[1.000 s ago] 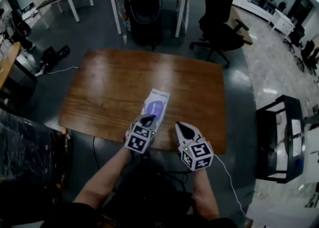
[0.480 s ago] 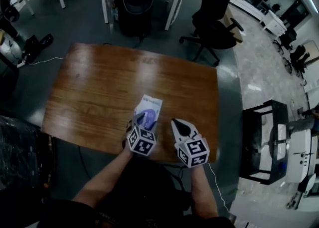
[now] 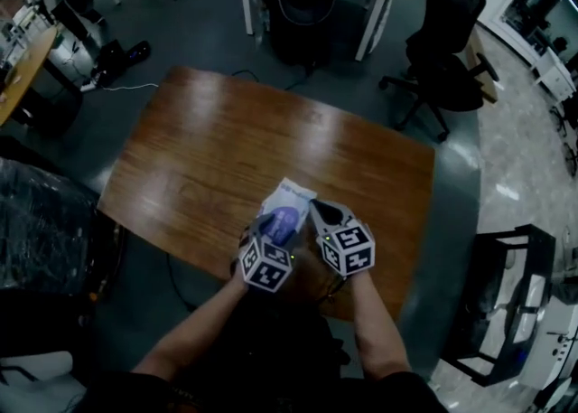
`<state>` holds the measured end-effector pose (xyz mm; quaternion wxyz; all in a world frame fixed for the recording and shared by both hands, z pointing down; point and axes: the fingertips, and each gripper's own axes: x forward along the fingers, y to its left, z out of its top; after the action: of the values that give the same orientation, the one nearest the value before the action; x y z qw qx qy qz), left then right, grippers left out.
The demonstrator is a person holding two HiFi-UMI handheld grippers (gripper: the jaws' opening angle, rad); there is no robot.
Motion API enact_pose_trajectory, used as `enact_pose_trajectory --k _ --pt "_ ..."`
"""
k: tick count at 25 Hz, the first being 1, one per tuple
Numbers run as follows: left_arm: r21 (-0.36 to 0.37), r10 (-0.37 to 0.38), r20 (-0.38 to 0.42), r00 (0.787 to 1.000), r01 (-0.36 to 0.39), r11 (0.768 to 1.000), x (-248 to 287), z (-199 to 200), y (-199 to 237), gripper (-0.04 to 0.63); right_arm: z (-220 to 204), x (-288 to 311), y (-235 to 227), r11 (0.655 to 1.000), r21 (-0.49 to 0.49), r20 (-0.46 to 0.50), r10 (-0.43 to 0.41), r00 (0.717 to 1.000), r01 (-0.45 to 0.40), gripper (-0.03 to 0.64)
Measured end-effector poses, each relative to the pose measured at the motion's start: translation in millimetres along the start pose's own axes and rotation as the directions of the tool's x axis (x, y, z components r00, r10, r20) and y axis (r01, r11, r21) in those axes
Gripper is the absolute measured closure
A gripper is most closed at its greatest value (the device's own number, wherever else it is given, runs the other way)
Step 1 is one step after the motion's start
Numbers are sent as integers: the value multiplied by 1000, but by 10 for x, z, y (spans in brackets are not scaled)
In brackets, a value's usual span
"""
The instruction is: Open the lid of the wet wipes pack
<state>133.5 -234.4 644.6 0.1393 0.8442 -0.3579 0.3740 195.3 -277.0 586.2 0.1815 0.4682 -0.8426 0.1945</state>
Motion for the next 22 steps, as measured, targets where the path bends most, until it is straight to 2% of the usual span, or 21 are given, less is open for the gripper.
enact_pose_trajectory --k 1,5,10,12,16,22 --pt "2 13 -9 1000 -13 1000 1 6 19 328 -2 80 -28 1000 -4 -8 22 1000 -22 606" --pt "30 82 -30 996 -81 996 14 2 35 319 -72 343 -97 996 -32 -64 87 994 -89 606" --pt "60 134 31 990 -136 989 -4 5 34 319 -299 567 -106 988 -37 -198 139 970 -149 606" --pt "48 130 36 991 -132 990 -9 3 33 321 -387 601 -80 984 -33 -234 160 959 -173 606" --pt "3 96 35 995 -96 995 -7 -23 36 324 -465 627 -53 980 -82 -282 150 948 -180 606" --pt "-73 41 23 999 -39 997 27 -25 59 330 -469 659 -75 979 -93 -298 147 943 -182 606"
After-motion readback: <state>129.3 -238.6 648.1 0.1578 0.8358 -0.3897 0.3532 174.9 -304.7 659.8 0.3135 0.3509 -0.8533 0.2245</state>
